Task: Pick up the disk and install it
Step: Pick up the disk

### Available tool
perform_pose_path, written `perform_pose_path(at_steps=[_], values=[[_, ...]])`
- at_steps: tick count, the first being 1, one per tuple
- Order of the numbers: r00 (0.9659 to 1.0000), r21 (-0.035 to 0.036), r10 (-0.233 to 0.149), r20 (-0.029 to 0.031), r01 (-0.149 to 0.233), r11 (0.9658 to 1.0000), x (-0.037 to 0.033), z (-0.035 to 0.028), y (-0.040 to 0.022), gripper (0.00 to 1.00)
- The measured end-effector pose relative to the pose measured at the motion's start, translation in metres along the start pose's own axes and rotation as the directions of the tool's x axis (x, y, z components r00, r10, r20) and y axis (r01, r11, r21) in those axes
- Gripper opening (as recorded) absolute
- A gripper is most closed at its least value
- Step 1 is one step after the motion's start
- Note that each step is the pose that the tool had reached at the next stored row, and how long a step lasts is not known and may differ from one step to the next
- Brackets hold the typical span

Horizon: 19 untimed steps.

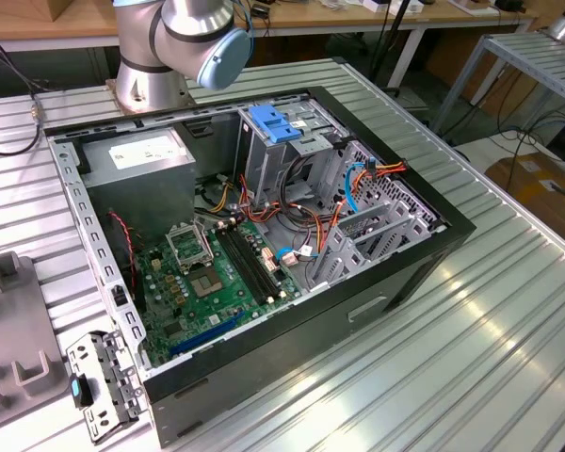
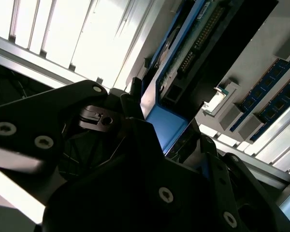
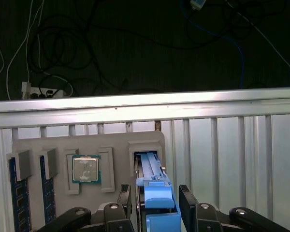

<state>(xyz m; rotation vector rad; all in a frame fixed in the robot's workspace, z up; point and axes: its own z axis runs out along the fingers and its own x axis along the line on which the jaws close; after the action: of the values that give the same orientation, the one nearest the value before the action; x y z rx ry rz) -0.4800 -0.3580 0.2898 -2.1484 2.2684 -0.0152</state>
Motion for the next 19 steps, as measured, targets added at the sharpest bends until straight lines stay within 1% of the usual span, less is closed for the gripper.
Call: perform_pose_path(at_steps=[15, 17, 18, 19], values=[[1.0, 0.0, 0.0, 0.0, 0.0, 1.0, -0.0003, 0.0, 0.0, 0.51], [1.0, 0.0, 0.0, 0.0, 0.0, 1.0, -0.0003, 0.0, 0.0, 0.5], [1.0, -0.0001, 0.0, 0.0, 0.0, 1.0, -0.0003, 0.0, 0.0, 0.43], [1.0, 0.0, 0.0, 0.0, 0.0, 1.0, -0.0003, 0.0, 0.0, 0.43]])
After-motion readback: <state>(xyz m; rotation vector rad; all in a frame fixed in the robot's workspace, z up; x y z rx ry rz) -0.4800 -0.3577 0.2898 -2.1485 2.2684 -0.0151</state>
